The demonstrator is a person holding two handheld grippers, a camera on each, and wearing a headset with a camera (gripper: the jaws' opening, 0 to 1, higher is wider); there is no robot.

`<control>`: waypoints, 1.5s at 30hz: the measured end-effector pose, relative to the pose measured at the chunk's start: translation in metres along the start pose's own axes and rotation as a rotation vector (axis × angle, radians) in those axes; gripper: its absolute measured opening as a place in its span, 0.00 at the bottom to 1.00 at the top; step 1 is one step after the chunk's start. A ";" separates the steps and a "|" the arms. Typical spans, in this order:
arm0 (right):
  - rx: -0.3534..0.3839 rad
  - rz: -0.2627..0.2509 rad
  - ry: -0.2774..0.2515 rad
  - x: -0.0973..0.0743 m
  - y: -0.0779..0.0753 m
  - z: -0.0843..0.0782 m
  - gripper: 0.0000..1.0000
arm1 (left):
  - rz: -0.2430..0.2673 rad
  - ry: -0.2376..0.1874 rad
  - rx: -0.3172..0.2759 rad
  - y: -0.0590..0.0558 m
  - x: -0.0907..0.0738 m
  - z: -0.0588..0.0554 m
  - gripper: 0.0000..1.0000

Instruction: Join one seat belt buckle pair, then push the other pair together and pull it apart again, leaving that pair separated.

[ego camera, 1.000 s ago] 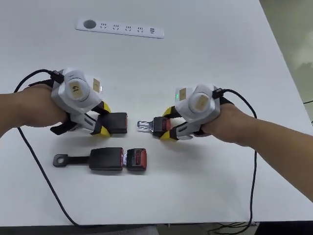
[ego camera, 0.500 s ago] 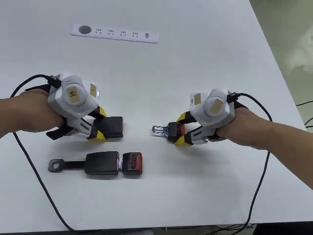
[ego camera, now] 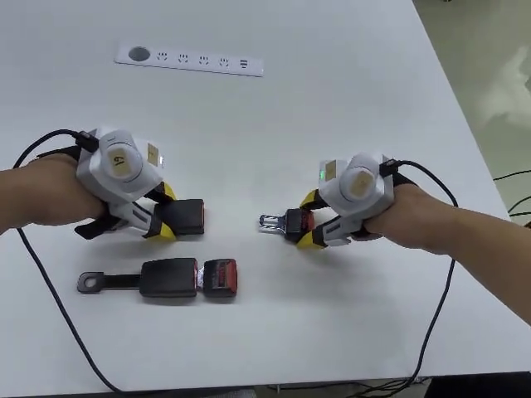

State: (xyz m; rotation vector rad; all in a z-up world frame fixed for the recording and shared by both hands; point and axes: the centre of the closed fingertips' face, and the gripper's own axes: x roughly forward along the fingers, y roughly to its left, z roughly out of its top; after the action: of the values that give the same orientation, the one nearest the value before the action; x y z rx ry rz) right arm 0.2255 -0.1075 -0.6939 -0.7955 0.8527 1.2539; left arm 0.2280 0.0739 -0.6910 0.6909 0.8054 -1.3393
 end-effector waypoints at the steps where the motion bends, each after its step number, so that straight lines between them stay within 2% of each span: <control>1: 0.009 -0.017 -0.010 -0.001 -0.002 0.003 0.38 | 0.008 0.001 -0.007 0.001 0.000 0.000 0.36; 3: 0.026 -0.027 -0.024 -0.005 -0.001 0.009 0.39 | 0.034 -0.001 -0.010 0.003 -0.002 0.001 0.40; 5: 0.054 -0.045 -0.047 -0.010 -0.002 0.015 0.38 | 0.041 0.006 0.033 0.003 -0.004 0.000 0.43; 6: 0.062 -0.049 -0.063 -0.012 -0.002 0.018 0.38 | 0.041 0.005 0.011 0.002 -0.006 0.001 0.45; 8: 0.075 -0.068 -0.083 -0.022 0.002 0.026 0.38 | 0.040 -0.014 0.006 -0.001 -0.012 0.007 0.48; 11: 0.106 -0.088 -0.123 -0.028 0.002 0.032 0.41 | 0.078 -0.030 -0.003 0.001 -0.021 0.010 0.51; 12: 0.120 -0.098 -0.139 -0.030 0.003 0.034 0.42 | 0.089 -0.043 -0.008 -0.004 -0.033 0.019 0.53; 13: 0.128 -0.101 -0.148 -0.033 0.007 0.036 0.44 | 0.096 -0.053 -0.011 -0.006 -0.037 0.020 0.54; 14: 0.136 -0.107 -0.161 -0.036 0.011 0.039 0.44 | 0.100 -0.080 0.006 -0.009 -0.037 0.021 0.54; 15: 0.144 -0.105 -0.168 -0.036 0.015 0.041 0.45 | 0.097 -0.092 -0.010 -0.012 -0.039 0.022 0.54; 16: 0.147 -0.104 -0.171 -0.036 0.017 0.042 0.45 | 0.097 -0.100 -0.040 -0.017 -0.040 0.022 0.55; 19: 0.154 -0.119 -0.205 -0.041 0.030 0.052 0.47 | 0.114 -0.110 -0.036 -0.025 -0.047 0.023 0.59; 21: 0.167 -0.120 -0.214 -0.042 0.039 0.056 0.48 | 0.135 -0.116 -0.047 -0.026 -0.051 0.016 0.61; 22: 0.166 -0.123 -0.220 -0.043 0.043 0.058 0.49 | 0.149 -0.127 -0.051 -0.037 -0.059 0.024 0.63; 23: 0.167 -0.126 -0.227 -0.042 0.047 0.059 0.51 | 0.156 -0.135 -0.063 -0.041 -0.062 0.026 0.64; 24: 0.167 -0.127 -0.229 -0.042 0.051 0.060 0.52 | 0.157 -0.143 -0.067 -0.041 -0.063 0.020 0.64; 27: 0.182 -0.135 -0.251 -0.046 0.062 0.064 0.55 | 0.185 -0.158 -0.092 -0.049 -0.074 0.009 0.71; 28: 0.185 -0.146 -0.248 -0.047 0.065 0.062 0.56 | 0.197 -0.166 -0.102 -0.056 -0.079 0.014 0.73; 31: 0.246 -0.176 -0.251 -0.050 0.070 0.055 0.61 | 0.224 -0.215 -0.203 -0.063 -0.092 0.010 0.78; 33: 0.265 -0.179 -0.257 -0.052 0.077 0.051 0.64 | 0.252 -0.251 -0.242 -0.061 -0.098 -0.001 0.81; 36: 0.293 -0.195 -0.257 -0.057 0.086 0.045 0.69 | 0.261 -0.256 -0.273 -0.072 -0.106 -0.008 0.89; 39: 0.315 -0.218 -0.262 -0.066 0.090 0.036 0.71 | 0.289 -0.262 -0.304 -0.076 -0.111 -0.022 0.95; 41: 0.330 -0.234 -0.269 -0.072 0.092 0.032 0.74 | 0.332 -0.269 -0.337 -0.079 -0.117 -0.028 0.99; 44: 0.355 -0.265 -0.285 -0.079 0.092 0.026 0.80 | 0.378 -0.310 -0.417 -0.082 -0.128 -0.039 1.00; 45: 0.363 -0.273 -0.297 -0.082 0.093 0.028 0.82 | 0.389 -0.322 -0.426 -0.083 -0.131 -0.041 1.00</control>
State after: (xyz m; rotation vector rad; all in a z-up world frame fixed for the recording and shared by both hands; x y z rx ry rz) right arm 0.1281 -0.1080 -0.6127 -0.4047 0.6761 0.9113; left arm 0.1345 0.1716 -0.6041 0.2636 0.6265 -0.8574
